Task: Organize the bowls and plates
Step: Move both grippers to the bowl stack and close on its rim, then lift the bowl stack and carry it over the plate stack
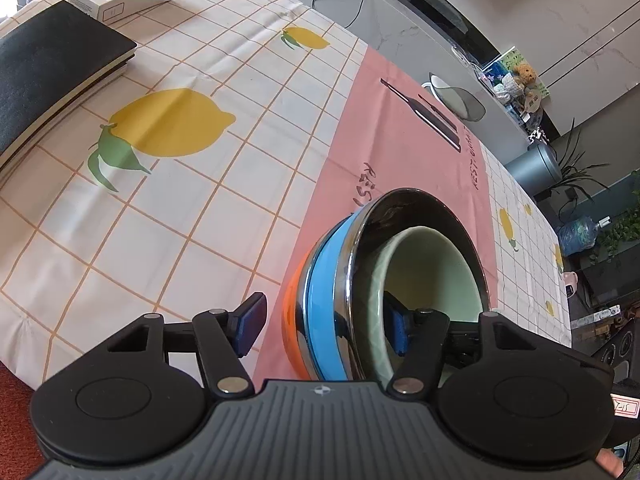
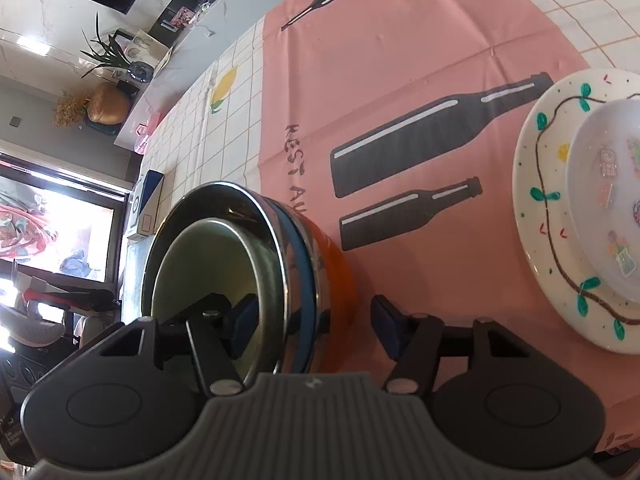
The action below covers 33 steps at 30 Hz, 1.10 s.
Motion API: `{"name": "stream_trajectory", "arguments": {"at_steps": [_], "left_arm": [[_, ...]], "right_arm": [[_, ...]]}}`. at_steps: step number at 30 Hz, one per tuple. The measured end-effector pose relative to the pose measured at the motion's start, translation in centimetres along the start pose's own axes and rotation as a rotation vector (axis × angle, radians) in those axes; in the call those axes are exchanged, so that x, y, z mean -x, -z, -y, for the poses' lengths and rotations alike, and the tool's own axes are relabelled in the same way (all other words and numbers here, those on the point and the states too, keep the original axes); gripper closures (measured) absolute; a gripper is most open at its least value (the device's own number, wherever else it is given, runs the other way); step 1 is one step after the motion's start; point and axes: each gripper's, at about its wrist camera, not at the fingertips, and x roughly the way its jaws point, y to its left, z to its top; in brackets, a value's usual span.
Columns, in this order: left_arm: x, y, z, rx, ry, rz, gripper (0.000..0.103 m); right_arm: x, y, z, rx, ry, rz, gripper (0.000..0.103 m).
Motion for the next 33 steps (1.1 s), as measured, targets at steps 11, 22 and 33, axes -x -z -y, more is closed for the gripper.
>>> {"name": "stream_trajectory", "arguments": {"at_steps": [11,22,33], "left_arm": [[-0.2,0.0,0.2,0.001,0.006,-0.010,0.051],[-0.3,-0.1,0.1,0.009,0.005,-0.011,0.051],[1.2,0.2,1.6,-0.011,0.009,0.021,0.051]], "right_arm": [[-0.2,0.0,0.5,-0.019,-0.035,-0.010,0.055],[-0.3,-0.1,0.5,-0.021,-0.031,-0.013,0.056],[1.2,0.1,0.2,-0.010,-0.053,0.014,0.056]]}}
